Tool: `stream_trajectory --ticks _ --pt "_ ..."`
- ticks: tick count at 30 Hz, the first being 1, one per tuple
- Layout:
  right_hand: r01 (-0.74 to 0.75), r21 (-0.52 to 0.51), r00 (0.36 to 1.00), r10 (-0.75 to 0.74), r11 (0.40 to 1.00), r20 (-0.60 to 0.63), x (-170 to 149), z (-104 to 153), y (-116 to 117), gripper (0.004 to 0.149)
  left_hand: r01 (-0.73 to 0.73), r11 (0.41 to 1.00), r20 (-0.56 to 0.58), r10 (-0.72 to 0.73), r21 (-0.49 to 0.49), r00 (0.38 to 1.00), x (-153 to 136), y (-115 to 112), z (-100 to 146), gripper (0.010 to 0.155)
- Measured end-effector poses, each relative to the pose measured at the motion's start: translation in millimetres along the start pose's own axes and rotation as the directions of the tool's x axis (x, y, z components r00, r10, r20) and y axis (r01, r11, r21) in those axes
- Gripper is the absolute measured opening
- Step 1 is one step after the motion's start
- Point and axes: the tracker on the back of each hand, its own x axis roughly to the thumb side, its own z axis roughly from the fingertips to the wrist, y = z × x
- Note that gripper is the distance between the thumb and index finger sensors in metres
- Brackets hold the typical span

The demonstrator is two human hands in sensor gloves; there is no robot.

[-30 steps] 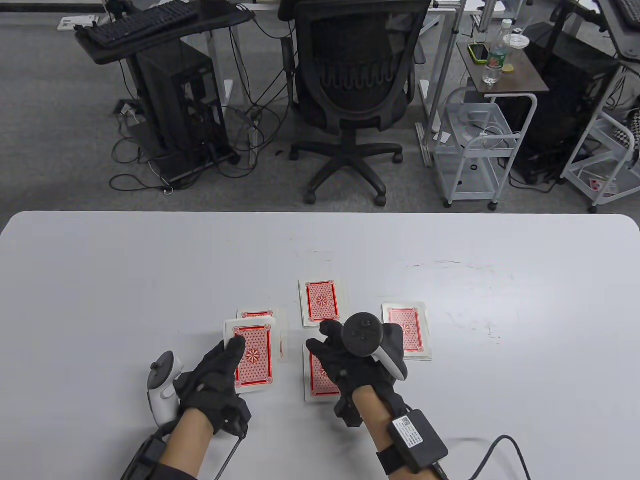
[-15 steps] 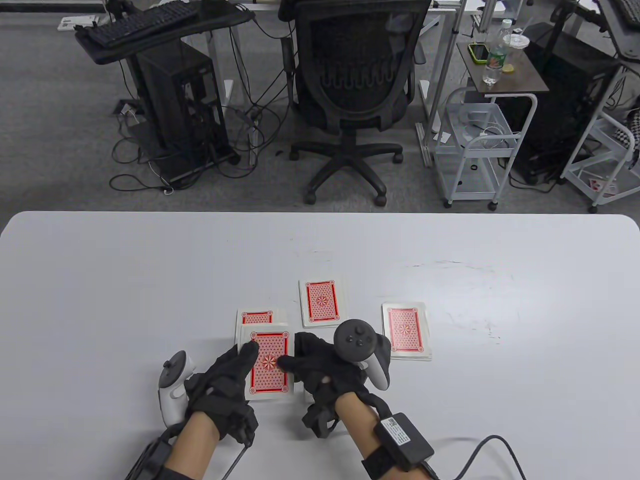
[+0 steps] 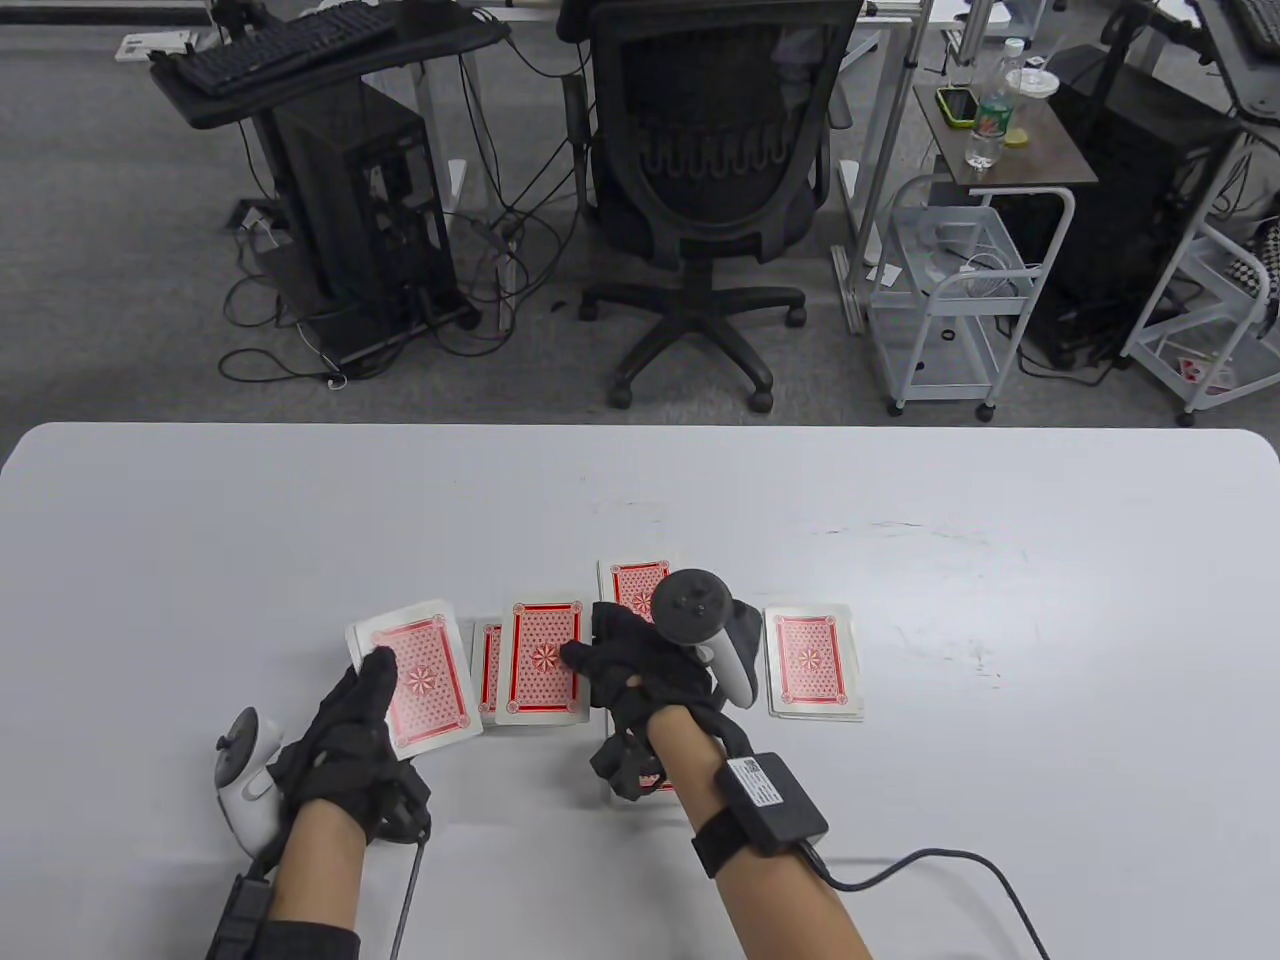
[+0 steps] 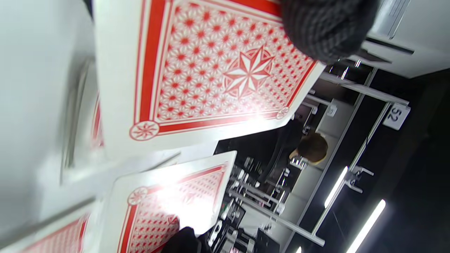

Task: Four-player card dealing with fan arrangement

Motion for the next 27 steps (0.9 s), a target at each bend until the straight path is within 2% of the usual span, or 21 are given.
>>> stream_trajectory --ticks 3,6,8,11,14,18,21,23,27 --pt "-0.114 0.015 0.993 0.115 0.993 -0.036 15.5 -20.8 17.6 0.068 -0.028 1.0 -0.007 0.028 0.013 1.0 1.1 7.2 -2.1 0.047" --pt "-0.314 0.034 0.945 0.315 0.949 -0.083 27.6 -36.5 37.9 0.071 -0.027 1.0 -0.008 0.027 0.016 1.0 1.0 8.3 -2.9 0.047" --pt "-0.471 0.04 0.875 0.473 0.881 -0.107 31.2 -44.8 52.3 0.072 -0.022 1.0 -0.008 0.023 0.011 1.0 0.6 7.0 -3.4 0.046" --pt "-0.673 0.043 0.73 0.672 0.739 -0.122 31.1 -51.0 69.0 0.073 -0.011 1.0 -0.003 0.011 -0.005 1.0 1.1 2.2 -3.7 0.047" --pt "-0.74 0.055 0.661 0.739 0.671 -0.126 27.9 -51.7 77.6 0.073 0.003 1.0 -0.001 -0.003 -0.016 1.0 1.3 -1.6 -3.9 0.047" --pt "-0.719 0.007 0.692 0.716 0.695 -0.089 33.9 -42.1 66.4 0.071 0.016 0.999 -0.001 -0.016 -0.028 1.0 0.6 -6.0 -4.2 0.046" --pt "-0.589 -0.042 0.808 0.589 0.807 -0.028 42.8 -23.5 42.3 0.068 0.037 0.999 -0.004 -0.037 -0.039 0.999 -1.4 -11.0 -4.8 0.046" --pt "-0.427 -0.059 0.903 0.429 0.903 0.03 45.3 -4.1 23.6 0.064 0.052 0.997 -0.008 -0.052 -0.057 0.999 -4.1 -17.5 -4.4 0.047" --pt "-0.177 -0.026 0.974 0.179 0.984 0.139 35.0 29.3 6.1 0.063 0.062 0.991 -0.017 -0.065 -0.114 0.998 -10.9 -33.5 -0.9 0.046"
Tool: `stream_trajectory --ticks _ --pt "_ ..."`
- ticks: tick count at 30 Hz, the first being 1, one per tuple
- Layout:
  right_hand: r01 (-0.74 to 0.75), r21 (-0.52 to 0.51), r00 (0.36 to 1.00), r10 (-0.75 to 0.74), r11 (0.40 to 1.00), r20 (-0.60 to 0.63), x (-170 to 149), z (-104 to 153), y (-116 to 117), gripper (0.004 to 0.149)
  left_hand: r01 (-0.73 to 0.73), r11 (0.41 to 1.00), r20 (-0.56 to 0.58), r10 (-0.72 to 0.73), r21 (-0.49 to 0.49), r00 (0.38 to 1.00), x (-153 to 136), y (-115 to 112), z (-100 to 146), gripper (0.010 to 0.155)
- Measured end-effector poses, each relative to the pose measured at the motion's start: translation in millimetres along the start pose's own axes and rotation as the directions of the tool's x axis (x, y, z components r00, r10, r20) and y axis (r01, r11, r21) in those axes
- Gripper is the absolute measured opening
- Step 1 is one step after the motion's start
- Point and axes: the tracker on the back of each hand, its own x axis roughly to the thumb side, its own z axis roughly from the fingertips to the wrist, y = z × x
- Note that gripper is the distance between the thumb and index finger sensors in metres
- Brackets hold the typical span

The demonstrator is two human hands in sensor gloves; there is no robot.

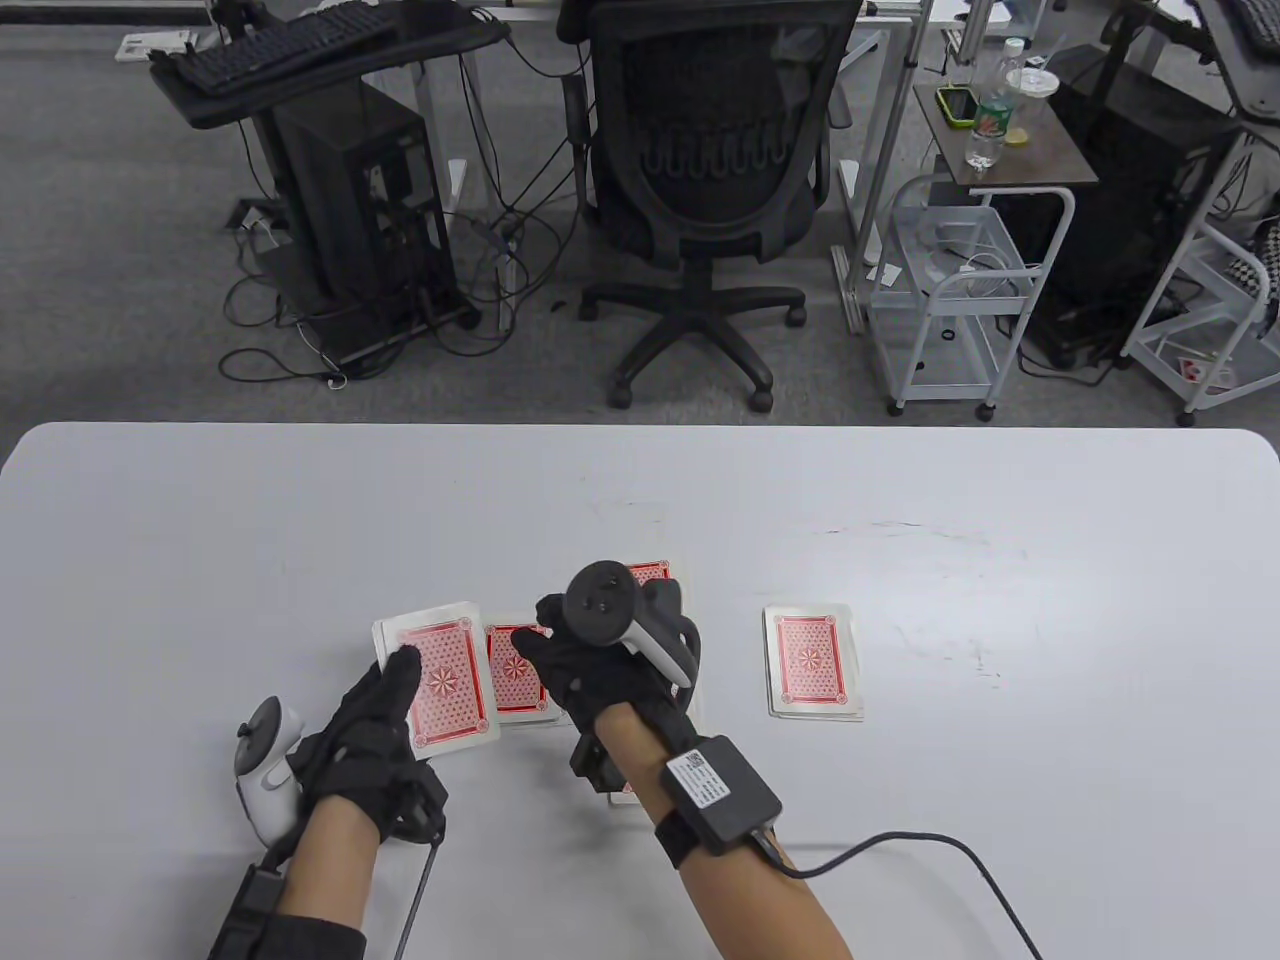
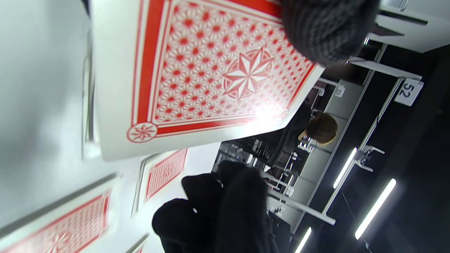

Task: Four-player card dealing with fan arrangement

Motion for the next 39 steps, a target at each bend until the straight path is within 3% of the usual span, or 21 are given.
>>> stream_trajectory --ticks 2,6,7,9,12,19,22,25,32,39 --pt "0.147 0.03 0.987 -0.149 0.989 0.066 -13.0 18.7 3.9 0.067 0.016 0.999 -0.007 -0.016 -0.048 1.0 -4.4 -15.2 2.0 0.046" --pt "0.325 0.094 0.943 -0.33 0.941 0.046 -35.2 33.3 18.4 0.076 0.049 0.992 -0.009 -0.051 -0.115 0.999 -10.6 -37.1 3.6 0.046" --pt "0.35 0.106 0.934 -0.355 0.931 0.032 -36.9 34.7 19.1 0.073 0.06 0.991 -0.007 -0.061 -0.119 0.998 -11.6 -39.5 3.8 0.046" --pt "0.382 0.032 0.924 -0.382 0.924 0.023 -37.9 35.6 19.1 0.058 0.075 0.99 -0.001 -0.076 -0.12 0.997 -14.9 -43.9 5.3 0.046" --pt "0.322 0.032 0.946 -0.323 0.946 0.037 -38.8 34.1 18.9 0.054 0.071 0.991 -0.01 -0.072 -0.112 0.997 -16.2 -42.9 8.3 0.045" --pt "0.42 0.041 0.906 -0.422 0.906 0.029 -50.9 26.7 14.9 0.057 0.028 0.992 -0.027 -0.032 -0.123 0.999 -14.2 -35.0 5.1 0.046" --pt "0.451 -0.011 0.892 -0.451 0.892 0.004 -58.6 18.0 3.2 0.059 0.032 0.999 0.022 -0.031 -0.032 0.999 -6.5 -26.4 6.2 0.045" --pt "0.424 -0.057 0.904 -0.426 0.904 -0.024 -64.5 2.0 -18.6 0.062 0.043 0.999 0.021 -0.043 -0.013 0.999 -2.7 -12.9 5.1 0.045" --pt "0.135 -0.127 0.97 -0.157 0.983 -0.187 -79.2 -50.5 -53.2 0.068 0.031 0.999 -0.009 -0.031 0.03 0.999 -2.7 0.7 -1.7 0.045" --pt "-0.165 0.015 0.906 0.158 0.986 -0.394 -102.0 -92.8 -47.5 0.07 0.015 0.999 -0.016 -0.014 0.04 1.0 -1.4 6.9 -3.7 0.045"
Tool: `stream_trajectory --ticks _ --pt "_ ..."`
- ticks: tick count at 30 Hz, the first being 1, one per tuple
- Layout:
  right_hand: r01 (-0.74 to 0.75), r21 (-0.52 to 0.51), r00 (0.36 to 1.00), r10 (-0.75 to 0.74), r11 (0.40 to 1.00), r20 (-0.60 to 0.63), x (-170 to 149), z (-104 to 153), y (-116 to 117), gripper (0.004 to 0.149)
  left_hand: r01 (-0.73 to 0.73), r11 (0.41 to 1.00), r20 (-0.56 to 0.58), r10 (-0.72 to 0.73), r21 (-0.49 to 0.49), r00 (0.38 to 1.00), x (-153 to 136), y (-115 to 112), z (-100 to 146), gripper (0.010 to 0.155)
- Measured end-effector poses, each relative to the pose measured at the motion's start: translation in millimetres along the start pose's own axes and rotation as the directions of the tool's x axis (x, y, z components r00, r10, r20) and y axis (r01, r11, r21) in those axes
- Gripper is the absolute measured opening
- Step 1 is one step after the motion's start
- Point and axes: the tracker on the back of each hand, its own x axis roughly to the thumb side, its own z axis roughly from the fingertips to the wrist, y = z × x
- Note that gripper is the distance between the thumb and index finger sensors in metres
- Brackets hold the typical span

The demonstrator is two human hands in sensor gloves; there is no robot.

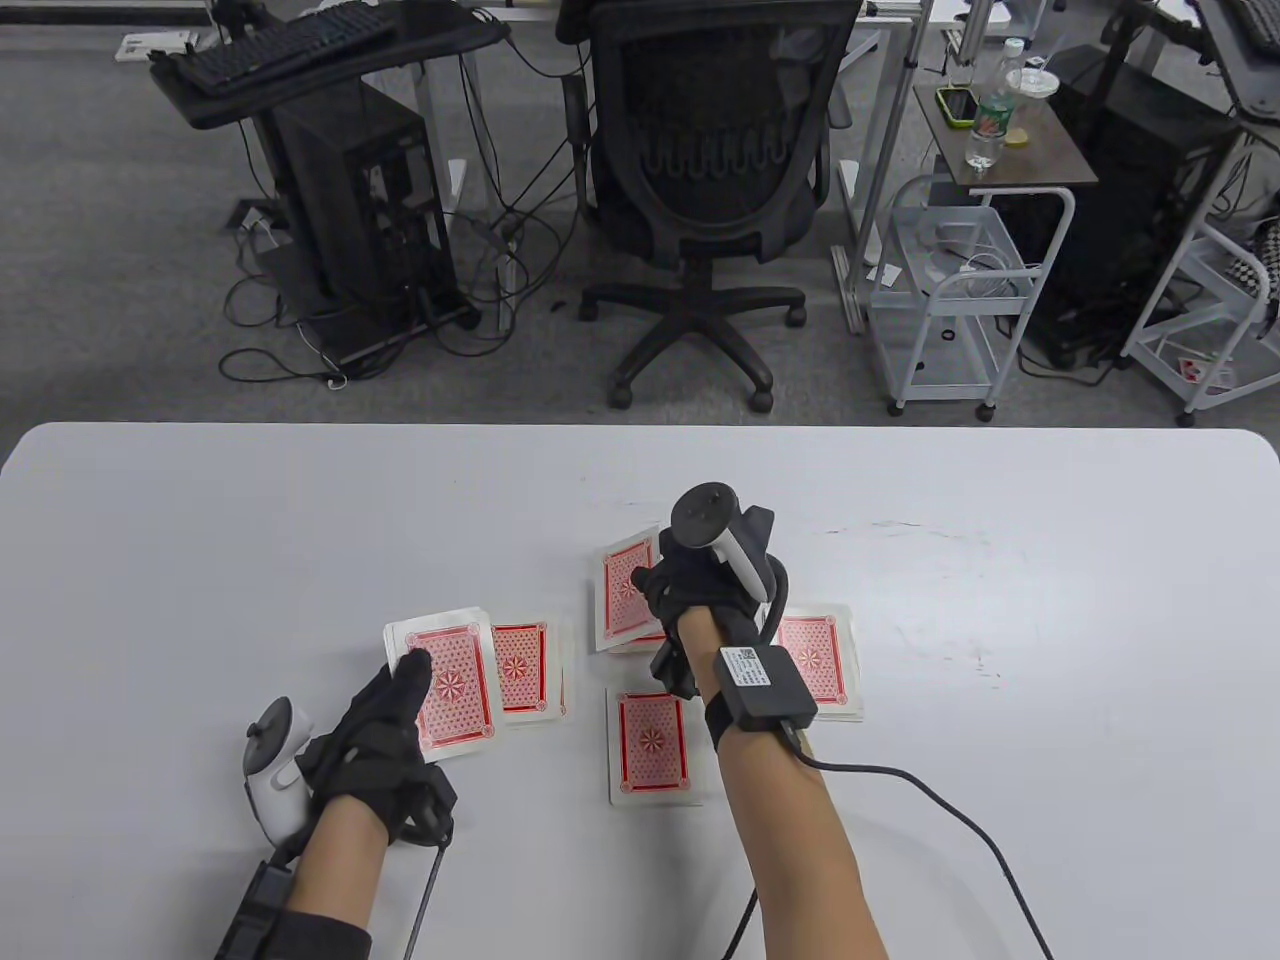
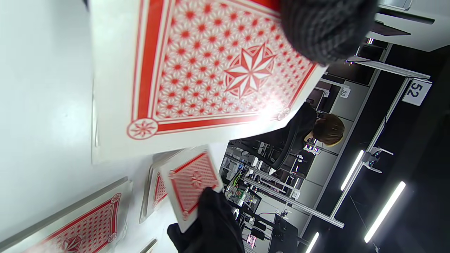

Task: Four-player card dealing with fan arrangement

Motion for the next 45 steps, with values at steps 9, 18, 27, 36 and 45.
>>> stream_trajectory --ticks 9,18,27,36,45 --pt "-0.435 -0.092 0.901 0.431 0.896 -0.053 11.1 -10.4 29.6 0.071 0.015 1.0 -0.003 -0.015 0.003 1.0 0.4 0.6 -0.5 0.045" --pt "-0.111 -0.15 0.975 0.138 0.982 0.176 27.9 62.1 -2.2 0.065 0.026 0.999 0.014 -0.026 -0.022 1.0 -1.2 -12.6 3.4 0.045" --pt "0.343 0.142 0.857 -0.371 0.928 0.358 13.6 141.6 46.4 0.069 0.037 0.994 0.008 -0.036 -0.107 0.999 -10.8 -39.1 11.8 0.045" --pt "0.446 0.192 0.804 -0.485 0.874 0.343 15.7 144.4 62.6 0.054 0.05 0.989 0.014 -0.049 -0.141 0.999 -18.5 -52.1 15.1 0.045" --pt "0.5 0.271 0.782 -0.563 0.823 0.266 -11.1 122.1 44.2 0.059 0.051 0.987 0.025 -0.047 -0.153 0.999 -15.1 -48.7 11.0 0.045"
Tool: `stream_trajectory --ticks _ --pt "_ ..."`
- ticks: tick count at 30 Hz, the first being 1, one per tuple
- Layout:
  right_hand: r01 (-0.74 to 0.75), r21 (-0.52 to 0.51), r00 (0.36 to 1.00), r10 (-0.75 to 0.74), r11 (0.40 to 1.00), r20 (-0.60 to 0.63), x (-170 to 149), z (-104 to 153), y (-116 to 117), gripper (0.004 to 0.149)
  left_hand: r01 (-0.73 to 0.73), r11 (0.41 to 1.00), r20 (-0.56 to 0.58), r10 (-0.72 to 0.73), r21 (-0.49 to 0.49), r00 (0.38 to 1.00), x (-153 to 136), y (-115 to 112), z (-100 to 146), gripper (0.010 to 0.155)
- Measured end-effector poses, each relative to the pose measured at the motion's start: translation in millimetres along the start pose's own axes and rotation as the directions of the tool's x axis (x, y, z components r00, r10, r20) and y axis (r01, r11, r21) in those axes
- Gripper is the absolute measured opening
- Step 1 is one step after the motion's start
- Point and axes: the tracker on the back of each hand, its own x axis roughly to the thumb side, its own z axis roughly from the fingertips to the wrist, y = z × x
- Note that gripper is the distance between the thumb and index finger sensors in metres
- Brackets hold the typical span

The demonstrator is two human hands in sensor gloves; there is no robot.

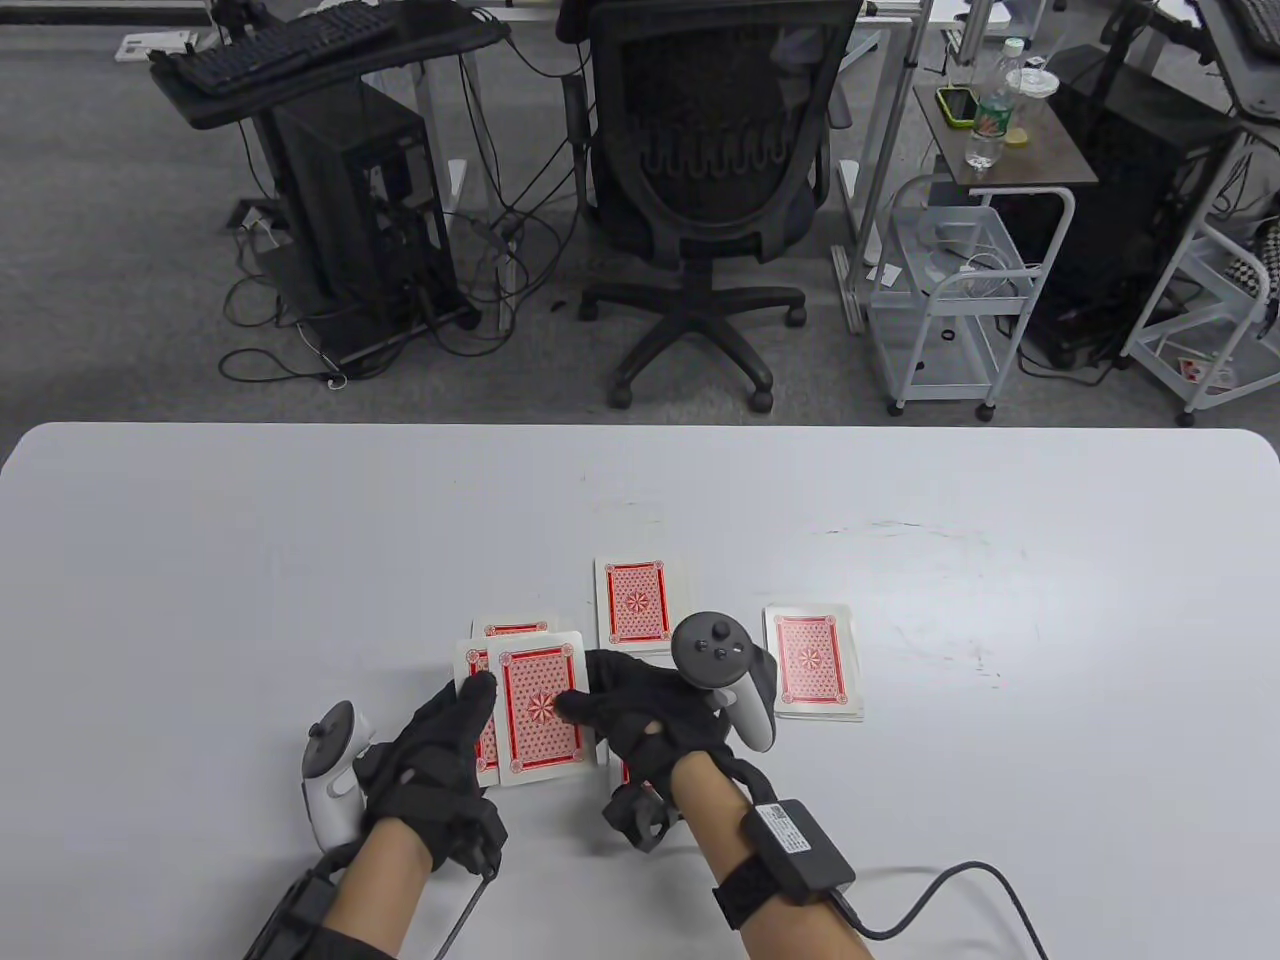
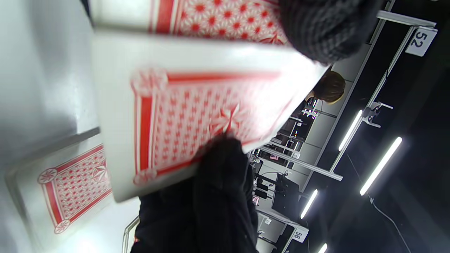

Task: Four-player card dealing with fan arrangement

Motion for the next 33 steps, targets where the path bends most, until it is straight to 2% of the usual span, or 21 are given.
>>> stream_trajectory --ticks 2,4,8,10,15,19,20,24,25,27,30,33 --pt "0.004 0.001 1.0 -0.004 1.0 -0.031 -4.7 1.4 -20.7 0.062 0.006 1.0 -0.001 -0.006 0.012 1.0 0.5 3.7 -0.1 0.045" --pt "-0.018 -0.053 0.998 0.015 0.998 -0.059 -10.4 3.7 -43.8 0.063 0.013 1.0 -0.013 -0.013 0.02 1.0 -0.3 6.9 -1.1 0.045" --pt "-0.139 -0.121 0.982 0.12 0.983 -0.149 -23.1 7.9 -90.7 0.064 0.012 1.0 -0.023 -0.012 0.024 1.0 -0.2 9.4 -2.6 0.045" --pt "-0.209 -0.163 0.962 0.172 0.964 -0.212 -30.7 9.6 -117.0 0.064 0.017 0.999 -0.025 -0.016 0.029 1.0 0.6 9.3 -2.5 0.045" --pt "-0.387 -0.176 0.874 0.299 0.905 -0.383 -50.2 8.2 -158.2 0.066 0.012 0.999 -0.027 -0.01 0.048 1.0 1.6 11.9 -1.7 0.045" --pt "-0.512 -0.124 0.769 0.389 0.85 -0.508 -65.8 5.1 -171.7 0.066 0.009 0.998 -0.033 -0.007 0.065 0.999 1.5 16.3 -2.3 0.046" --pt "-0.563 -0.105 0.723 0.427 0.82 -0.543 -70.0 3.8 -172.0 0.066 0.01 0.998 -0.034 -0.007 0.069 0.999 1.5 17.2 -2.4 0.045" --pt "-0.751 -0.022 0.531 0.584 0.66 -0.614 -78.2 -2.0 -163.1 0.069 0.014 0.997 -0.039 -0.012 0.074 0.999 2.1 17.8 -2.2 0.045" --pt "-0.801 0.015 0.457 0.628 0.598 -0.63 -79.8 -4.1 -158.6 0.071 0.016 0.997 -0.042 -0.013 0.075 0.999 2.3 17.5 -1.8 0.046" --pt "-0.841 0.039 0.394 0.661 0.539 -0.639 -80.0 -5.5 -154.5 0.072 0.02 0.997 -0.044 -0.016 0.077 0.999 2.4 17.3 -1.3 0.046" --pt "-0.853 0.016 0.397 0.668 0.522 -0.63 -71.7 -3.4 -153.9 0.075 0.02 0.997 -0.041 -0.016 0.08 0.999 2.0 18.2 -1.4 0.046" --pt "-0.83 -0.073 0.488 0.657 0.553 -0.574 -49.3 5.7 -153.2 0.076 0.016 0.997 -0.027 -0.014 0.082 1.0 4.0 16.7 0.4 0.045"
